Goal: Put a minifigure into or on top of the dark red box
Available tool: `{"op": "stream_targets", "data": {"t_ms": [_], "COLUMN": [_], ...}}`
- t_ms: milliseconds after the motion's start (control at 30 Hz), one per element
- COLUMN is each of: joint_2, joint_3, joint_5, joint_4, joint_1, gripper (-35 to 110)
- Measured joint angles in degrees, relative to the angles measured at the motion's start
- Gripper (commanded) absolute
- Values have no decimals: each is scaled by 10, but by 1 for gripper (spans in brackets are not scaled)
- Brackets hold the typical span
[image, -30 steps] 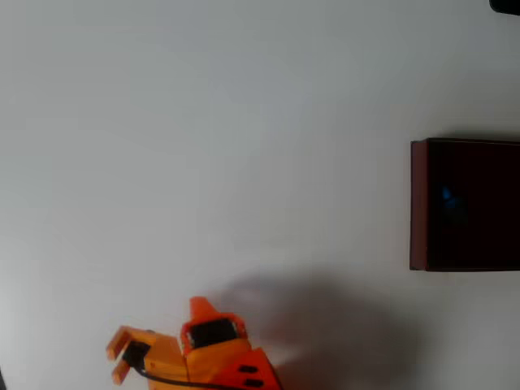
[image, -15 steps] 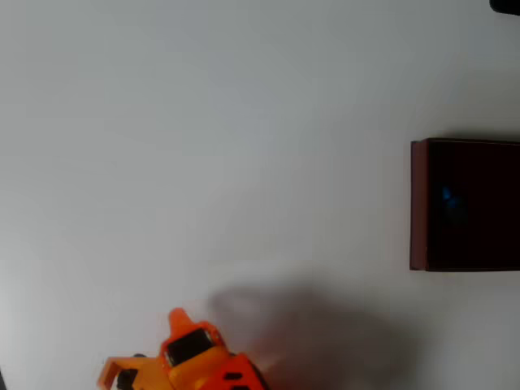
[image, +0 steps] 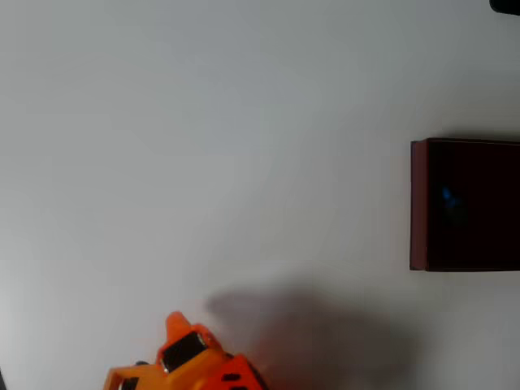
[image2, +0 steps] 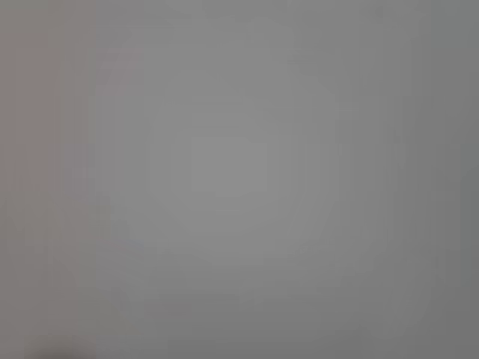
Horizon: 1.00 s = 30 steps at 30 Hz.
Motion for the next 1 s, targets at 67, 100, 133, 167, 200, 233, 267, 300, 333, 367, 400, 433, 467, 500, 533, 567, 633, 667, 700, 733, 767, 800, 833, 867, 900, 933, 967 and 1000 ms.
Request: {"op": "stream_targets", "data": {"t_ms": [67, 100, 133, 167, 200, 233, 267, 300, 333, 367, 400, 433, 467, 500, 533, 567, 633, 667, 700, 733, 767, 800, 833, 867, 900, 933, 967, 1000], "joint_2": [0, 0, 0, 0, 0, 0, 0, 0, 0, 0, 0, 0, 0, 0, 0, 0, 0, 0, 0, 0, 0, 0, 0, 0, 0, 0, 0, 0], "joint_3": [0, 0, 0, 0, 0, 0, 0, 0, 0, 0, 0, 0, 0, 0, 0, 0, 0, 0, 0, 0, 0, 0, 0, 0, 0, 0, 0, 0], "joint_5": [-3, -3, -3, -3, -3, -3, -3, -3, -3, -3, -3, -3, -3, -3, -3, -3, -3, -3, -3, -3, -3, -3, -3, -3, -3, -3, -3, -3], "joint_4": [2, 2, 2, 2, 2, 2, 2, 2, 2, 2, 2, 2, 2, 2, 2, 2, 2, 2, 2, 2, 2, 2, 2, 2, 2, 2, 2, 2], "joint_1": [-4, -9, -9, -9, -7, -4, -4, -4, -4, -4, -4, -4, -4, -4, -4, -4, -4, -4, -4, -4, -4, -4, -5, -5, -5, -5, -5, -5], "gripper": [0, 0, 0, 0, 0, 0, 0, 0, 0, 0, 0, 0, 0, 0, 0, 0, 0, 0, 0, 0, 0, 0, 0, 0, 0, 0, 0, 0]}}
